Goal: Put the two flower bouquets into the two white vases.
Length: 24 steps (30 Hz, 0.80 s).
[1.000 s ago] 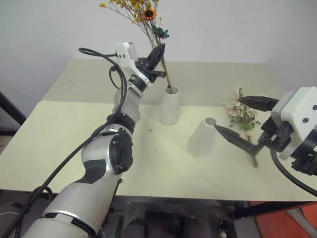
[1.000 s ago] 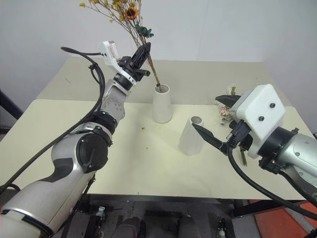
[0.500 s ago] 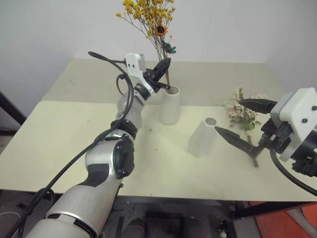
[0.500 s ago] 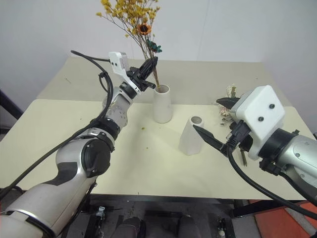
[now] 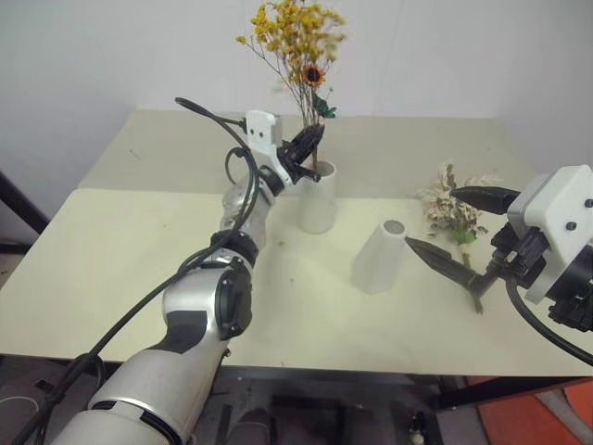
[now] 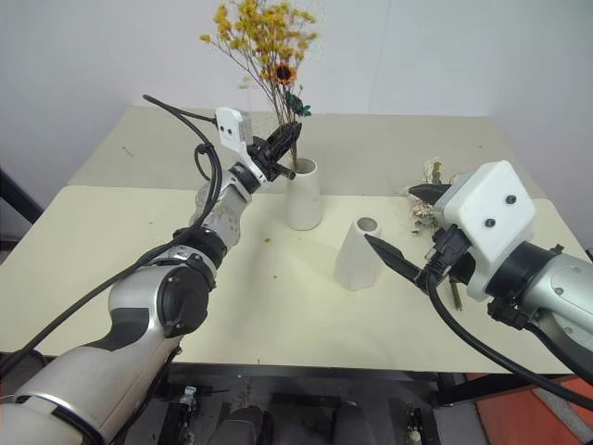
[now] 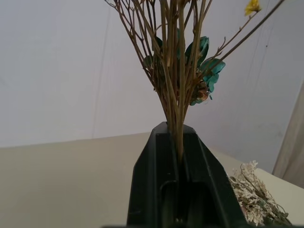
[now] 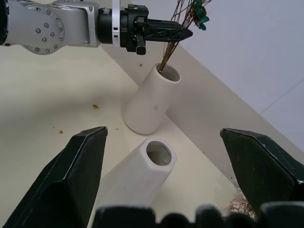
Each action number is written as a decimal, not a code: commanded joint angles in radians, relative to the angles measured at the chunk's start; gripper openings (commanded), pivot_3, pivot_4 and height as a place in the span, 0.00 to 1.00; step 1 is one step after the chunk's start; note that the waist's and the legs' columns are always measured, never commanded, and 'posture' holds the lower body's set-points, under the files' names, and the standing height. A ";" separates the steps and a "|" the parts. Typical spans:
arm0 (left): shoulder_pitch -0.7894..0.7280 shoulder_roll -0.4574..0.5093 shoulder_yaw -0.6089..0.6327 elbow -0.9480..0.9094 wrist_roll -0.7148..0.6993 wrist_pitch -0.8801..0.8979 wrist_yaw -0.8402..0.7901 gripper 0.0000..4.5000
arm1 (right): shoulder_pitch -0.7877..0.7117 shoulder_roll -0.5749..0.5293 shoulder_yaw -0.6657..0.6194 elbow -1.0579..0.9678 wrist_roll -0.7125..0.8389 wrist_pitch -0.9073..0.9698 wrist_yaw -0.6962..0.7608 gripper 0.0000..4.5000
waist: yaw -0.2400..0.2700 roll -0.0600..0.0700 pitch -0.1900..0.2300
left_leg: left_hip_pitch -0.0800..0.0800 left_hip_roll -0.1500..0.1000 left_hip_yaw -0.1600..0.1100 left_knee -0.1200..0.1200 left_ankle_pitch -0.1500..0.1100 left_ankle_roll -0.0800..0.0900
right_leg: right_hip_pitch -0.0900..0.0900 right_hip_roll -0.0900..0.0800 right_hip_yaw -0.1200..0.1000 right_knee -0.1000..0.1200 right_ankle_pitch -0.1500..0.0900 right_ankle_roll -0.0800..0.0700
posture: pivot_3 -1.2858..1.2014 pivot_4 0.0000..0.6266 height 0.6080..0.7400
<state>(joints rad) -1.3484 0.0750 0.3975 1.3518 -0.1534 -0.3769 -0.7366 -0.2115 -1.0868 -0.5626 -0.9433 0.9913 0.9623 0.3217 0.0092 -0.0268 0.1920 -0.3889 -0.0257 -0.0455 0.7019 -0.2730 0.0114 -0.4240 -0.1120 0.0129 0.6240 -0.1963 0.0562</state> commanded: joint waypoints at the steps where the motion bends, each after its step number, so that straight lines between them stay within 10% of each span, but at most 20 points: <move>1: -0.008 0.006 -0.015 -0.011 0.019 -0.042 0.005 0.36 | -0.003 -0.013 -0.023 -0.005 -0.021 -0.019 -0.013 1.00 | 0.000 0.000 0.000 | 0.000 0.000 0.000 0.000 0.000 0.000 | 0.000 0.000 0.000 0.000 0.000 0.000 | 0.52 0.24 1.00; 10: 0.017 0.041 -0.047 -0.009 0.061 -0.029 -0.006 0.98 | 0.010 -0.002 -0.025 -0.001 -0.047 -0.026 -0.004 1.00 | -0.001 0.000 0.000 | 0.000 0.000 0.000 0.000 0.000 0.000 | 0.000 0.000 0.000 0.000 0.000 0.000 | 0.52 0.24 1.00; 24: 0.064 0.234 -0.064 -0.040 0.048 0.014 -0.119 0.99 | 0.019 0.016 0.022 0.056 -0.135 -0.082 0.025 1.00 | -0.006 0.000 0.000 | 0.000 0.000 0.000 0.000 0.000 0.000 | 0.000 0.000 0.000 0.000 0.000 0.000 | 0.52 0.24 1.00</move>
<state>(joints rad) -1.2849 0.2804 0.3115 1.3494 -0.0728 -0.3563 -0.8111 -0.1868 -1.0741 -0.5237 -0.8908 0.8809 0.9186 0.3434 0.0033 -0.0267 0.1920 -0.3885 -0.0251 -0.0453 0.7017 -0.2731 0.0115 -0.4243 -0.1118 0.0129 0.6245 -0.1963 0.0562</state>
